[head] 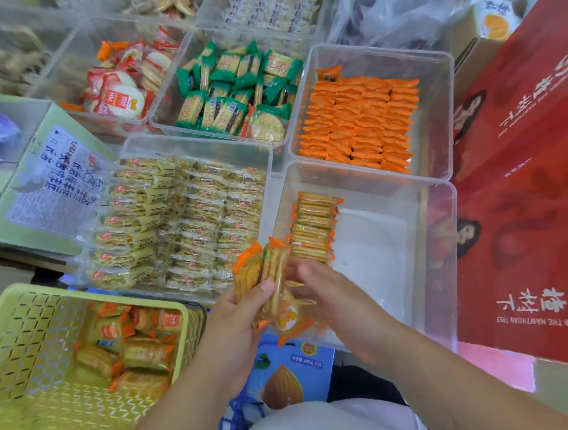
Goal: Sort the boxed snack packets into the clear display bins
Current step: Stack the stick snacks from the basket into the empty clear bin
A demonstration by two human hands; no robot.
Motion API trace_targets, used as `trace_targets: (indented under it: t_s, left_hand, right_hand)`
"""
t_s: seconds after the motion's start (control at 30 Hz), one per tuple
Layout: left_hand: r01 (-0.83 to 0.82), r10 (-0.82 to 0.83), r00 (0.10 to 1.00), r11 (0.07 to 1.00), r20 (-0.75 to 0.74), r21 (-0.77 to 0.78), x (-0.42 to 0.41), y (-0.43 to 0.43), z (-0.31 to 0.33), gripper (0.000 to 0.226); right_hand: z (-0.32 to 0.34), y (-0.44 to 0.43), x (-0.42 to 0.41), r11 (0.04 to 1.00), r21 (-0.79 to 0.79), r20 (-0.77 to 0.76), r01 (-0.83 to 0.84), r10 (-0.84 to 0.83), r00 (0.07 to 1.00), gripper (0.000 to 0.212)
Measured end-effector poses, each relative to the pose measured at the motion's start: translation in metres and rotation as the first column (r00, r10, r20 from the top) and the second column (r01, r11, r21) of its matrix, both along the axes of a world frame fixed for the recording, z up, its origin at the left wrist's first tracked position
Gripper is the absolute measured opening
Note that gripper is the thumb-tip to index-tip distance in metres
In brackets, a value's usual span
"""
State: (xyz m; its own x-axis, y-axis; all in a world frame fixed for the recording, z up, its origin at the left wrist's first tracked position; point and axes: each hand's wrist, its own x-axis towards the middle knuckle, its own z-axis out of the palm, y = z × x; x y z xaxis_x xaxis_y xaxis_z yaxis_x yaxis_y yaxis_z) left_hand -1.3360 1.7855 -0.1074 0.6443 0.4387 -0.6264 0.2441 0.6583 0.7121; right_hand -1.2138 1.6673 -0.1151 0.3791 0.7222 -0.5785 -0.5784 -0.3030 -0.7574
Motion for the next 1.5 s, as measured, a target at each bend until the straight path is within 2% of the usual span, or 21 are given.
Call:
trace_targets:
  t_s: [0.03, 0.13, 0.3, 0.4, 0.53, 0.67, 0.77, 0.83, 0.93, 1.0, 1.03, 1.17, 1.2, 1.27, 1.33, 1.4, 1.47, 1.5]
  left_hand:
    - [0.005, -0.005, 1.000, 0.999, 0.010, -0.038, -0.001, -0.003, 0.002, 0.032]
    - [0.035, -0.025, 0.998, 0.986, 0.061, -0.161, -0.003, -0.010, 0.009, 0.045]
    - [0.025, 0.033, 0.980, 0.959, 0.199, -0.283, -0.005, -0.016, 0.021, 0.070]
    - [0.037, 0.029, 0.970, 0.963, 0.241, -0.266, -0.005, -0.020, 0.027, 0.070]
    - [0.018, 0.031, 0.966, 0.982, 0.256, -0.188, -0.005, -0.025, 0.033, 0.064]
    - [0.060, -0.017, 0.969, 0.984, 0.246, -0.166, -0.009, -0.021, 0.035, 0.062]
    - [0.084, -0.068, 0.983, 0.993, 0.173, -0.085, -0.014, -0.011, 0.035, 0.052]
    - [0.042, -0.038, 0.993, 0.999, 0.114, -0.032, -0.017, -0.002, 0.035, 0.041]
    - [-0.021, 0.021, 0.999, 1.000, 0.039, -0.002, -0.022, 0.004, 0.033, 0.035]
    - [-0.022, 0.022, 1.000, 0.999, 0.014, -0.045, -0.023, 0.000, 0.030, 0.035]
    - [-0.009, 0.009, 1.000, 0.998, 0.002, -0.063, -0.022, -0.005, 0.029, 0.036]
    - [0.045, -0.044, 0.999, 0.995, 0.012, -0.094, -0.014, -0.026, 0.033, 0.029]
    - [0.048, -0.047, 0.999, 0.994, 0.009, -0.097, -0.008, -0.029, 0.036, 0.027]
    - [0.066, -0.069, 0.995, 0.997, -0.075, -0.035, 0.003, -0.032, 0.031, 0.025]
    - [0.167, -0.159, 0.973, 0.985, -0.167, 0.038, 0.008, -0.033, 0.026, 0.032]
    - [0.307, -0.265, 0.924, 0.944, -0.274, 0.121, 0.010, -0.030, 0.023, 0.055]
    - [0.476, -0.353, 0.843, 0.842, -0.407, 0.256, 0.010, -0.028, 0.022, 0.083]
    - [0.551, -0.413, 0.812, 0.776, -0.412, 0.308, 0.003, -0.028, 0.025, 0.091]
  right_hand:
    - [0.007, -0.005, -0.009, 0.998, 0.019, 0.011, -0.051, 0.051, 0.999, 0.046]
    - [0.017, -0.015, -0.017, 0.998, 0.026, 0.075, -0.060, 0.058, 0.996, 0.046]
    - [0.015, -0.029, -0.010, 0.996, 0.039, -0.007, -0.075, 0.076, 0.997, 0.062]
    - [0.014, -0.033, -0.009, 0.994, 0.061, 0.002, -0.087, 0.087, 0.996, 0.048]
    - [0.009, -0.034, -0.010, 1.000, 0.009, -0.061, 0.005, -0.004, 0.998, 0.027]
    - [0.008, -0.040, 0.002, 0.996, 0.003, -0.111, -0.088, 0.087, 0.990, 0.032]
    - [0.006, -0.044, 0.013, 0.992, -0.028, -0.056, -0.122, 0.120, 0.991, 0.038]
    - [0.008, -0.045, 0.018, 0.998, 0.064, -0.114, -0.022, 0.029, 0.993, 0.039]
    - [0.016, -0.044, 0.021, 0.958, 0.241, -0.281, 0.153, -0.083, 0.956, 0.039]
    - [0.022, -0.039, 0.015, 0.938, 0.306, -0.319, 0.161, -0.059, 0.946, 0.046]
    - [0.024, -0.035, 0.009, 0.939, 0.314, -0.289, 0.139, -0.044, 0.956, 0.048]
    - [0.020, -0.021, -0.017, 0.979, 0.174, -0.028, 0.110, -0.107, 0.994, 0.035]
    - [0.018, -0.019, -0.021, 0.982, 0.142, -0.018, 0.124, -0.123, 0.992, 0.035]
    - [0.014, -0.019, -0.025, 0.985, 0.079, -0.090, 0.156, -0.149, 0.985, 0.050]
    - [0.014, -0.020, -0.025, 0.983, 0.017, -0.165, 0.181, -0.175, 0.970, 0.059]
    - [0.011, -0.022, -0.025, 0.980, 0.000, -0.203, 0.200, -0.196, 0.959, 0.057]
    - [0.010, -0.023, -0.025, 0.977, 0.020, -0.250, 0.214, -0.202, 0.947, 0.052]
    - [0.011, -0.023, -0.025, 0.976, 0.037, -0.273, 0.214, -0.196, 0.942, 0.051]
